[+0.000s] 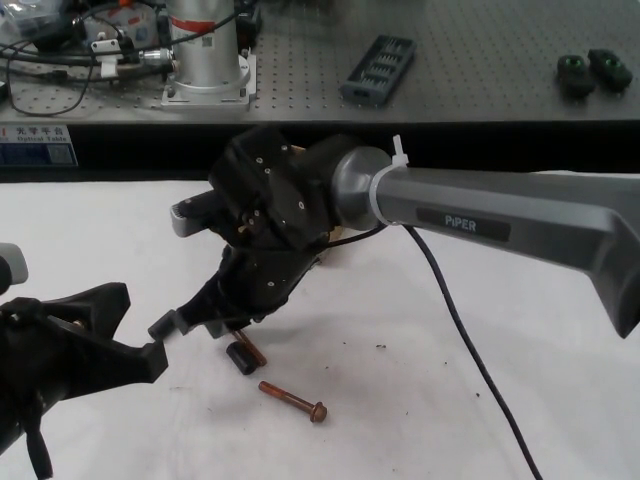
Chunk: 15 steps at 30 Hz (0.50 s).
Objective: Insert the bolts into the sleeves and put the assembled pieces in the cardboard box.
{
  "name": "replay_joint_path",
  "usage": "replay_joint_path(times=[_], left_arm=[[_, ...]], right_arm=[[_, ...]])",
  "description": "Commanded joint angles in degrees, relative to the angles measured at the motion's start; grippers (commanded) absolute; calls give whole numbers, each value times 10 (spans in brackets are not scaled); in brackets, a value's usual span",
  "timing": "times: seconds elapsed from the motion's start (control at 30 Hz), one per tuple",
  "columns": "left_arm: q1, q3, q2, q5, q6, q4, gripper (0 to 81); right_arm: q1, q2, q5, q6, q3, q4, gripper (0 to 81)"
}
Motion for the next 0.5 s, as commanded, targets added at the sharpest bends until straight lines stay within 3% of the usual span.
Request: replay_joint_path(times=[0.0, 0.47], left_arm=[[2, -1, -5, -9, 4, -12, 6], [2, -1, -5, -9, 4, -12, 6]], right_arm=[[-1, 5, 19, -12, -7, 6, 262], [-6, 41, 32, -18, -1, 7, 235]])
